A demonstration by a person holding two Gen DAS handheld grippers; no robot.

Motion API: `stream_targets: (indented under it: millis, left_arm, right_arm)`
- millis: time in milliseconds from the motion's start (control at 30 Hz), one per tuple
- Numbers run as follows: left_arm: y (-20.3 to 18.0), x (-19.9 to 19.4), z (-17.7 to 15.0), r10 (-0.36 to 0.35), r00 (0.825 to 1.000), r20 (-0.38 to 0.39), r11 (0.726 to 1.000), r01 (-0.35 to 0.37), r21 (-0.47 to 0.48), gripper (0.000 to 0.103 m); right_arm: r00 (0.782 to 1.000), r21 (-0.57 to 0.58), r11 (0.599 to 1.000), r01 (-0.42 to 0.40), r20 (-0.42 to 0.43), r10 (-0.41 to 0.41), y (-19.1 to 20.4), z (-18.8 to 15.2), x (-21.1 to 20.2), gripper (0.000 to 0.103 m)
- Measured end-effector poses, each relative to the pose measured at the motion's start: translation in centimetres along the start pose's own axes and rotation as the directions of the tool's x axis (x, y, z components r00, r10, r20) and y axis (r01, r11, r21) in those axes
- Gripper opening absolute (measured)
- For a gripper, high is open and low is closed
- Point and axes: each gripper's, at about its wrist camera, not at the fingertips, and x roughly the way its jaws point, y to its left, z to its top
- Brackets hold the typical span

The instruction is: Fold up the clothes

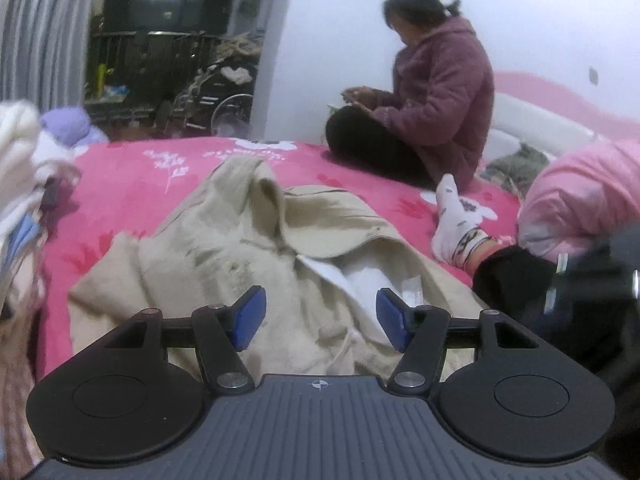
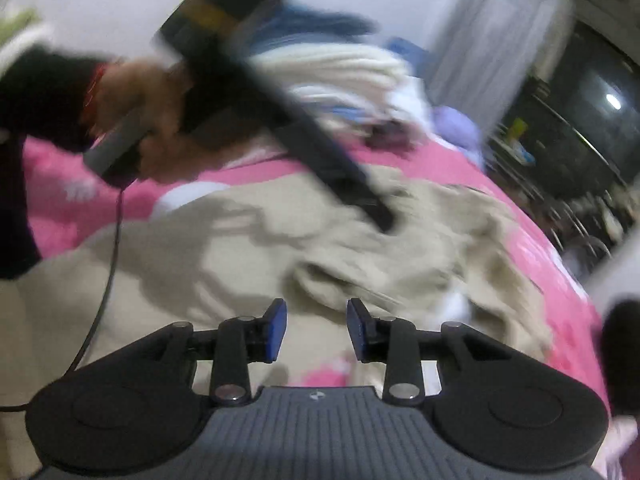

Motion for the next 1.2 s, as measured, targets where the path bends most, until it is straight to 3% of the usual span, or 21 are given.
stream_targets:
  millis: [100,200,300,367,433,500,533,567,600,633,700,800,933,1033,1100,1167,1200]
  left_arm:
    - [-2.2,3.1,0.9,0.043,0.997,-0.062,0.993,-0.037,0.109,0.059]
    - [-3.8,7.3,1.2,0.175,0.977,-0.125,0.963,-0.143,0.227,0.055]
    - [-4.0,10.3,0.8,0.278,0.948,-0.155,0.925,-0.221,0.308,0.055]
    - [-3.7,11.7,0.4,0.313,0.935,-0.167,0.907,-0.242,0.344,0.055]
    - [-3.6,12.9,-0.2,0.364,0.915,-0.173,0.876,-0.273,0.399,0.055]
    - [-3.2,13.6,-0.7,0.398,0.900,-0.178,0.859,-0.297,0.418,0.048]
    - [-2.9,13.5,-0.7,0.396,0.900,-0.185,0.865,-0.298,0.404,0.043]
    - [-2.7,13.4,-0.7,0.392,0.900,-0.191,0.872,-0.297,0.389,0.038]
    - [-2.5,13.0,-0.5,0.388,0.901,-0.196,0.882,-0.301,0.362,0.022]
    - [-2.2,12.6,-0.3,0.383,0.902,-0.200,0.892,-0.305,0.334,0.011]
    - [-1.8,10.9,0.3,0.397,0.902,-0.170,0.895,-0.340,0.288,0.006]
    - [-0.8,7.5,1.3,0.438,0.891,-0.120,0.888,-0.407,0.216,0.003]
    - [0.8,2.8,2.0,0.524,0.849,-0.068,0.849,-0.515,0.116,0.002]
    - [1.3,-2.0,1.9,0.560,0.828,-0.027,0.829,-0.560,0.014,0.001]
    - [0.8,-4.6,1.5,0.560,0.828,-0.006,0.828,-0.560,-0.014,0.001]
    - [0.1,-6.9,0.8,0.543,0.840,0.004,0.840,-0.542,-0.028,0.001]
    - [-0.7,-7.3,0.2,0.539,0.843,0.004,0.842,-0.539,0.008,0.001]
  right_arm:
    - [0.993,0.083,0.989,0.120,-0.020,-0.119,-4.8,0.4,1.0,0.036]
    - [0.975,0.115,0.969,0.220,-0.043,-0.217,-8.6,0.8,4.6,0.036]
    - [0.971,0.103,0.965,0.239,-0.026,-0.238,-10.8,0.8,8.8,0.044]
    - [0.971,0.092,0.967,0.238,-0.005,-0.239,-11.4,0.5,10.6,0.056]
    - [0.975,0.081,0.972,0.221,-0.037,-0.219,-11.6,0.0,12.4,0.055]
    - [0.971,0.090,0.969,0.228,-0.101,-0.219,-11.8,-0.8,13.7,0.045]
    - [0.966,0.106,0.966,0.236,-0.134,-0.221,-12.2,-1.1,14.2,0.039]
    - [0.962,0.147,0.956,0.253,-0.145,-0.232,-12.7,-1.3,14.0,0.021]
    - [0.958,0.196,0.942,0.273,-0.146,-0.247,-13.4,-1.5,13.6,0.010]
    - [0.954,0.245,0.925,0.291,-0.148,-0.261,-14.1,-1.7,13.1,0.011]
    - [0.948,0.357,0.878,0.318,-0.136,-0.288,-15.4,-1.9,11.8,0.011]
    - [0.941,0.544,0.777,0.317,-0.076,-0.331,-17.3,-2.4,8.2,0.010]
    - [0.921,0.693,0.652,0.308,-0.045,-0.387,-18.9,-4.4,3.7,0.010]
    - [0.916,0.787,0.558,0.262,-0.022,-0.400,-20.0,-6.5,0.3,0.010]
    - [0.921,0.827,0.519,0.218,0.002,-0.390,-20.3,-7.7,-2.1,0.010]
    - [0.932,0.835,0.517,0.189,0.014,-0.362,-20.0,-8.8,-3.1,0.010]
    - [0.936,0.826,0.528,0.197,0.002,-0.352,-19.5,-9.2,-3.2,0.010]
